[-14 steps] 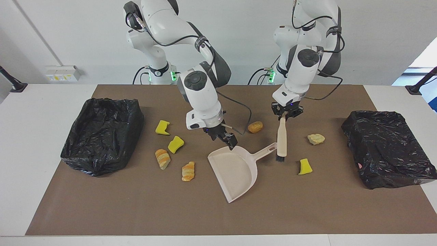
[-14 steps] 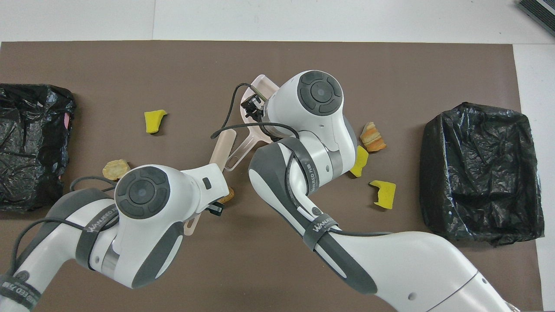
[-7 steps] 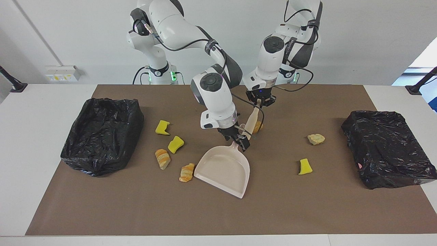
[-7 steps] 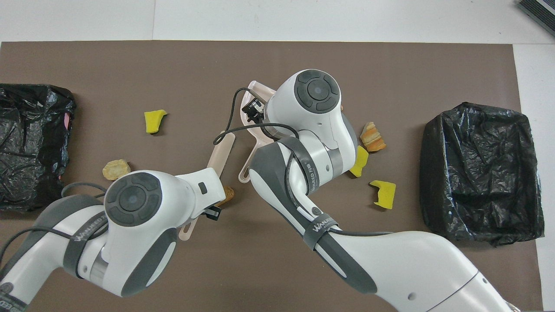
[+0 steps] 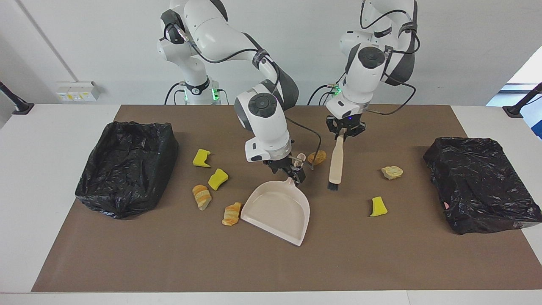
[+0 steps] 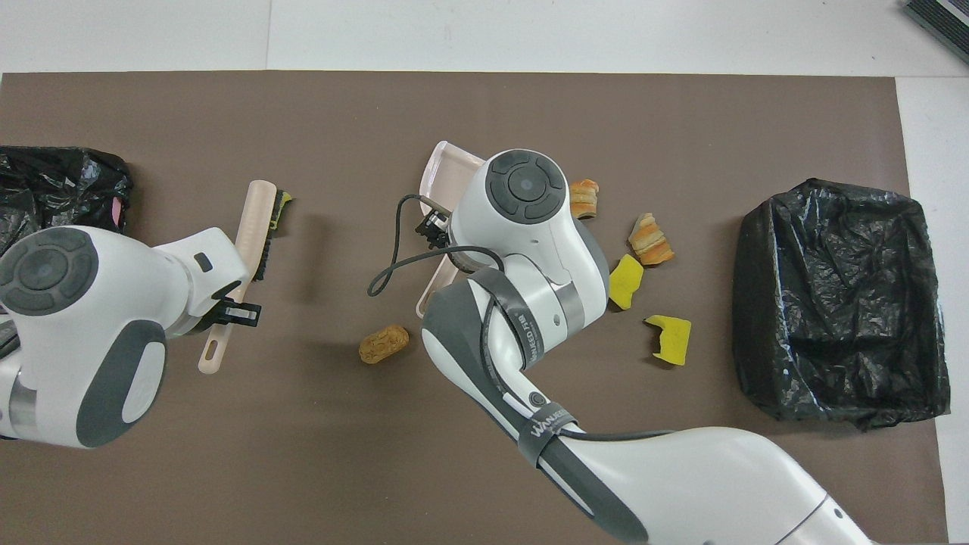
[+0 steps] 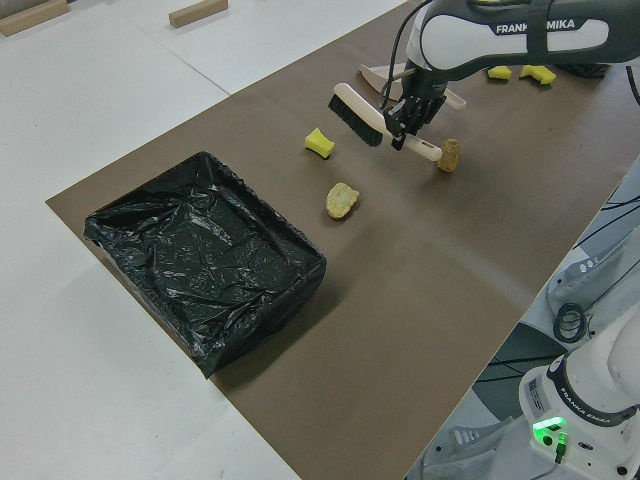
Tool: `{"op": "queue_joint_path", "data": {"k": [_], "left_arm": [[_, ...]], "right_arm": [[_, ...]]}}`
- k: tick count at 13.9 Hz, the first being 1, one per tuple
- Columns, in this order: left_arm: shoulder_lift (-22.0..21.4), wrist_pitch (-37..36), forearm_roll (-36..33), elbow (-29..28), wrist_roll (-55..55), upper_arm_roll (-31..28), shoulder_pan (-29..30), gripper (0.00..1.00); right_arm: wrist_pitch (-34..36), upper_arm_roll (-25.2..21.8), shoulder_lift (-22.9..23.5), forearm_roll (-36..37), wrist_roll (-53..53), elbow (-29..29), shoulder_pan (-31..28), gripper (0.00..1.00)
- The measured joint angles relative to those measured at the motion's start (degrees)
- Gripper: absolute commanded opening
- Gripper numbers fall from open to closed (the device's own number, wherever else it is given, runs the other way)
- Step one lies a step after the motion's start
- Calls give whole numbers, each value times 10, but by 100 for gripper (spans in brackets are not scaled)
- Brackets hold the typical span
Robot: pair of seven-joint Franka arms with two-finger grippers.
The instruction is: Sweep and dump trash in bin
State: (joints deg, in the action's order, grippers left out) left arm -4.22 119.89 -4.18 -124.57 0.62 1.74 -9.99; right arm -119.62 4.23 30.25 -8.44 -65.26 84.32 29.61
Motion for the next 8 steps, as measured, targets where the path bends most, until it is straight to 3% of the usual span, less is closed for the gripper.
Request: {"op": "queue_joint_path", "data": {"k": [6,7,8], "left_arm": [[134,65,-25,75,105,0,69,0],[145,62,-25,74,140,1,70,0],[148,52,-25,74,173,4,70,0]], "right_arm": [[-31,3,-3,-6,-4,51,8,100],[-33,3,-3,-6,-4,53,8,76],[-38,3,-3,-6,-4,53,8,24]]}}
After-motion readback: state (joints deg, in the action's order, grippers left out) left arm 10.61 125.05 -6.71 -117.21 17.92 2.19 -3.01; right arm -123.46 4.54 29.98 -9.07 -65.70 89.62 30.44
